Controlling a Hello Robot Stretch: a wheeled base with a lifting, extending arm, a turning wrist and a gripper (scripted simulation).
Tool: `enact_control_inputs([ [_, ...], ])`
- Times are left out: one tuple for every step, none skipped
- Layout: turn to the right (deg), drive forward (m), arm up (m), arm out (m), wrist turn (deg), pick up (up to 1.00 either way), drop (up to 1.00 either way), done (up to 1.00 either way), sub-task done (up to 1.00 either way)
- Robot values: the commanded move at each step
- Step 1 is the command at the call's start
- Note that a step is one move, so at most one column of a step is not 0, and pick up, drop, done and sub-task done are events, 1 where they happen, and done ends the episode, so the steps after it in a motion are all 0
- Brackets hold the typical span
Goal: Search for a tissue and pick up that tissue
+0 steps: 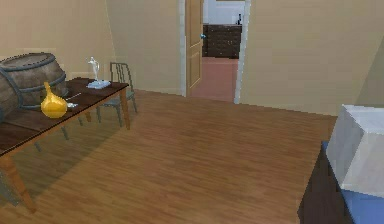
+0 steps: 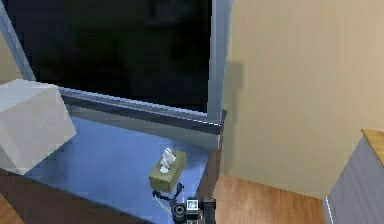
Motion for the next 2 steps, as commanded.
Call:
enact_control_inputs([
  [0.0, 0.0, 0.1, 0.0, 0.0, 0.0, 0.0, 0.0, 0.0],
  [0.0, 0.0, 0.0, 0.0, 0.0, 0.0, 0.0, 1.0, 0.0],
])
